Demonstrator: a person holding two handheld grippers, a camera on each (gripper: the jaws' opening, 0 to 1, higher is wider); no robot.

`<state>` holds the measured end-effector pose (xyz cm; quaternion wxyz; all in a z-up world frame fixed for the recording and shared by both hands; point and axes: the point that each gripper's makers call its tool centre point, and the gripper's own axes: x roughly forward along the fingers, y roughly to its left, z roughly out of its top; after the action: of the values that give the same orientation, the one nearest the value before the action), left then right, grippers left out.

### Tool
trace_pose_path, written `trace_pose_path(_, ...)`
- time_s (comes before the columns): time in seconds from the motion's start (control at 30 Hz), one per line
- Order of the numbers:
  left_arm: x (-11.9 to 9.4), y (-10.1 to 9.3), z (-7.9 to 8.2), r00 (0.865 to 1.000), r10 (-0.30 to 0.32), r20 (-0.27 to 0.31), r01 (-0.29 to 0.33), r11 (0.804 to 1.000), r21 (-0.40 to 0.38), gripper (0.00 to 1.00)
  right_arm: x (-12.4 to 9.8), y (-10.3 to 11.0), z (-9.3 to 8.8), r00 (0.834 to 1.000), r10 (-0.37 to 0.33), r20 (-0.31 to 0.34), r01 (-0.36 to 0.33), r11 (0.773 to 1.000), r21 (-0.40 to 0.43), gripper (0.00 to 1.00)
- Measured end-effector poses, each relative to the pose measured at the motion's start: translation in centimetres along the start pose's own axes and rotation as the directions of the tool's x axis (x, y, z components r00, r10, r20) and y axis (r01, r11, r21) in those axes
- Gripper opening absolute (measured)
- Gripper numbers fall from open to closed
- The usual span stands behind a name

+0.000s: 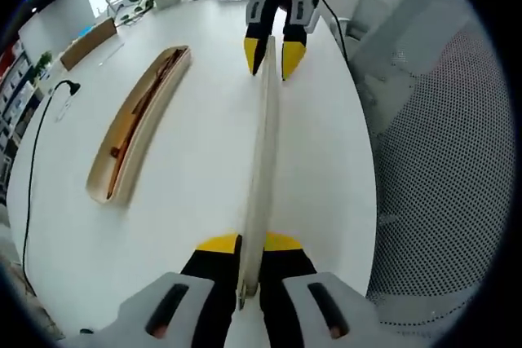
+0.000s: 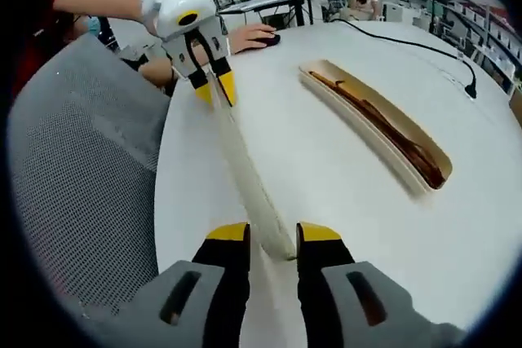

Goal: Arrange the utensils inside the cutlery case until each visible utensil rests in its matching compartment.

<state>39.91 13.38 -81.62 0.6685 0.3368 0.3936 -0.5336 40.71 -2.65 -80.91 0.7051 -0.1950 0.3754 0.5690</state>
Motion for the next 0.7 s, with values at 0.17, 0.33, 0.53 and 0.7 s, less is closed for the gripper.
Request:
trace_pose_path(0.17, 0.0, 0.0, -0.1, 1.0, -0.003, -0.008, 0.003, 1.0, 0.022, 0.07, -0.4, 0.0, 0.6, 0.994, 0.003, 0.111, -0.011, 0.997, 0.076, 0.12)
trace_pose_path(0.33, -0.1, 0.4, -0.1, 1.0, 0.026, -0.003, -0.026, 1.0, -0.007, 0.1, -1.6, 0.8, 1.8, 0.972, 0.061, 0.226, -0.101, 0.98, 0.174, 0.12)
trace_pose_path(0.53, -0.5, 2.0, -0.3, 0.994, 0.109, 0.011, -0.108, 0.992, -0.062, 0.28, -2.6, 1.5, 2.5, 0.954, 0.136, 0.266, -0.225, 0.913, 0.339, 0.09)
trace_pose_path(0.7, -0.7, 2.1, -0.3, 0.988, 0.154, 0.009, -0.154, 0.988, -0.012, 0.36, -3.1, 0.6, 3.2, 0.921, 0.136, 0.364, -0.334, 0.756, 0.564, 0.1)
